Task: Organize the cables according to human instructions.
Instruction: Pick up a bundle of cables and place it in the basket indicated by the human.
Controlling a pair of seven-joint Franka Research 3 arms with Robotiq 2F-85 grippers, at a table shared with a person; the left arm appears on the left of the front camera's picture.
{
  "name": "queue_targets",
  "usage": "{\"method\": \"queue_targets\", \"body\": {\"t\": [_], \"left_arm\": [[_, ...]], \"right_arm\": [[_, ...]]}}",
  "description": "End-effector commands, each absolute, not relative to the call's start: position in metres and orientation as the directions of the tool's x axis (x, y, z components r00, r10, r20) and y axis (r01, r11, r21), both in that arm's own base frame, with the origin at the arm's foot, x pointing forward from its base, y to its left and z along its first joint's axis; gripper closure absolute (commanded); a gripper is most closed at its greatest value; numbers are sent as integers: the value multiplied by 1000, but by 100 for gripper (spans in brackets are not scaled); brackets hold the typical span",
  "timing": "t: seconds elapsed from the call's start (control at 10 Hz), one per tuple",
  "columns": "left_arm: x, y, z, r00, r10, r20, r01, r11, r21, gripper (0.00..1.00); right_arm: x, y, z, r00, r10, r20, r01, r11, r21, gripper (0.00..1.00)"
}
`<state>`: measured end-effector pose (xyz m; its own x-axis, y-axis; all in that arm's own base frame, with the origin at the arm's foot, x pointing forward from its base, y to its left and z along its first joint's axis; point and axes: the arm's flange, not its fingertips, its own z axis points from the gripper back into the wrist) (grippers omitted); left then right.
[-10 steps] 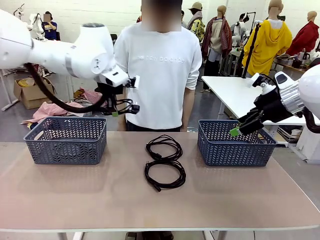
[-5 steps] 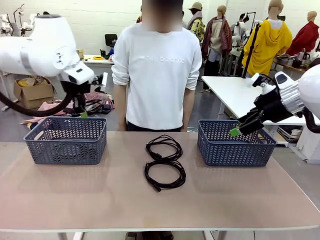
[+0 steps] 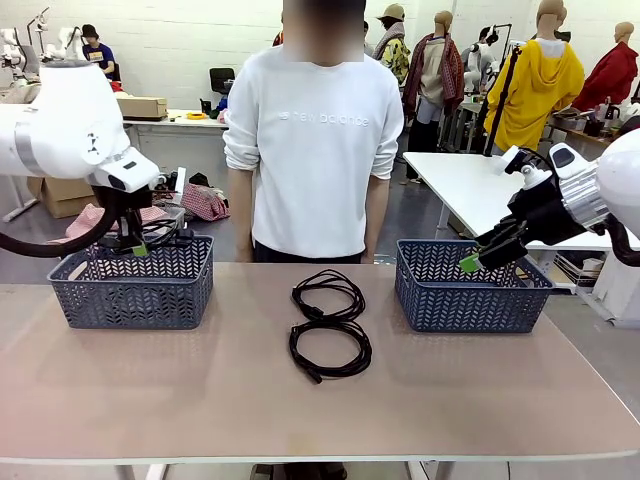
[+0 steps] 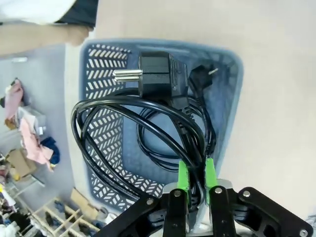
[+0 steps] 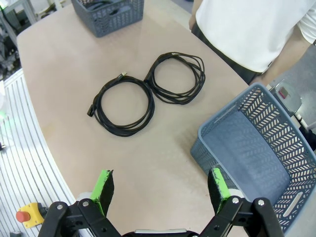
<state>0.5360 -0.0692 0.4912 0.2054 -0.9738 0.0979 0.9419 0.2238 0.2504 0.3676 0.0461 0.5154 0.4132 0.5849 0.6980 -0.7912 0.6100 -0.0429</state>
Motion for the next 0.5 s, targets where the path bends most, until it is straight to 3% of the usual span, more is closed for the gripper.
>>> {"method": "queue_targets", "body": {"t": [0.0, 0.4], "left_arm": [[547, -60, 482, 172, -982, 77, 943, 187, 275, 100], [567, -61, 463, 185, -980, 67, 943, 197, 268, 100]], "right_arm": [[369, 45, 514, 398, 580, 711, -801, 597, -38, 0], [369, 45, 514, 398, 580, 711, -801, 597, -38, 0]]}}
